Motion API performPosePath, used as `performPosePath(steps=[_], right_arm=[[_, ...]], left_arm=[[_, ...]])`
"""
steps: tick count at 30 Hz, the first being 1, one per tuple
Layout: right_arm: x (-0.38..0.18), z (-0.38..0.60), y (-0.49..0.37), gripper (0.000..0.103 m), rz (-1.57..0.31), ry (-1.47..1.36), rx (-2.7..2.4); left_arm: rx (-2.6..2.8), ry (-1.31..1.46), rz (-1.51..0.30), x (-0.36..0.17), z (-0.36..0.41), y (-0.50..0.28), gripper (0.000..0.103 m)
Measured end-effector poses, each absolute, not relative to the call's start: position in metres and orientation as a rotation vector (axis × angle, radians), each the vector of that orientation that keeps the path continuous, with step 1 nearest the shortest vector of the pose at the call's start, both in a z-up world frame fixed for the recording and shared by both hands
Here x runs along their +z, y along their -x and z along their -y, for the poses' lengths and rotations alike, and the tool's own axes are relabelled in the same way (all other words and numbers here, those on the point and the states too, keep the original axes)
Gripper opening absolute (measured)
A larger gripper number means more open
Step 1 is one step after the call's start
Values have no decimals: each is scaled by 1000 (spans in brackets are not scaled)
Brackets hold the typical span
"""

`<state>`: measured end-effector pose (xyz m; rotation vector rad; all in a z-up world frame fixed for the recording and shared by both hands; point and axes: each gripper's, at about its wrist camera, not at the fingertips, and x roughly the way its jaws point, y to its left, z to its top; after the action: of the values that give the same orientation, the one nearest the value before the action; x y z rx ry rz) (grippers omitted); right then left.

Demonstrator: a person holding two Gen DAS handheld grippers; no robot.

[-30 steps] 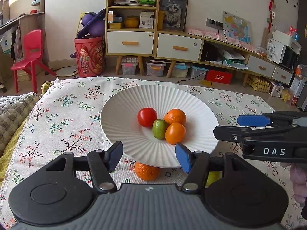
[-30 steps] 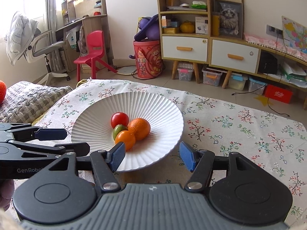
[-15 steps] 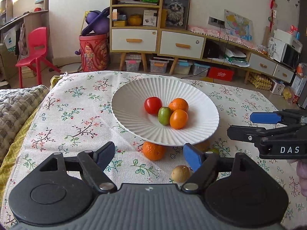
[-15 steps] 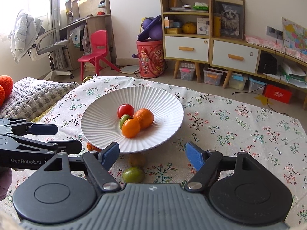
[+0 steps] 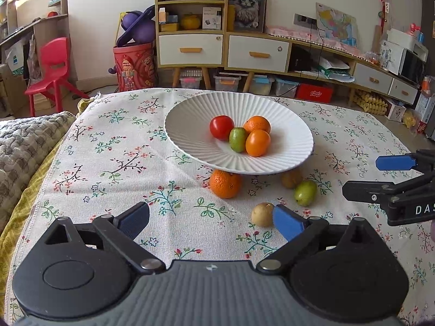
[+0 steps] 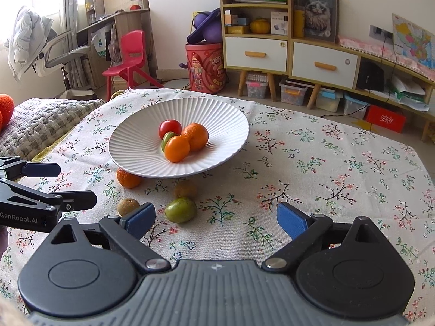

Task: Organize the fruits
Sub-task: 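Lift both open grippers away from the plate toward the remaining fruit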

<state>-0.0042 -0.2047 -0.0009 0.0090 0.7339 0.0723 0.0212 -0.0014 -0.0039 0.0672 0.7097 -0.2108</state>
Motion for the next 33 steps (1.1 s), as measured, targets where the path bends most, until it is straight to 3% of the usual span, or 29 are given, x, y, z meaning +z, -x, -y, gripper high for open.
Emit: performPosePath(steps=[14,33], right_arm=[[-20,204,14,101,-757,3,12],[-47,185,2,101,-733,60,11]], left_arm=[[-158,-120,-747,-24,-2,-16,92],[-144,-89,-693,-45,-5,-40,93]])
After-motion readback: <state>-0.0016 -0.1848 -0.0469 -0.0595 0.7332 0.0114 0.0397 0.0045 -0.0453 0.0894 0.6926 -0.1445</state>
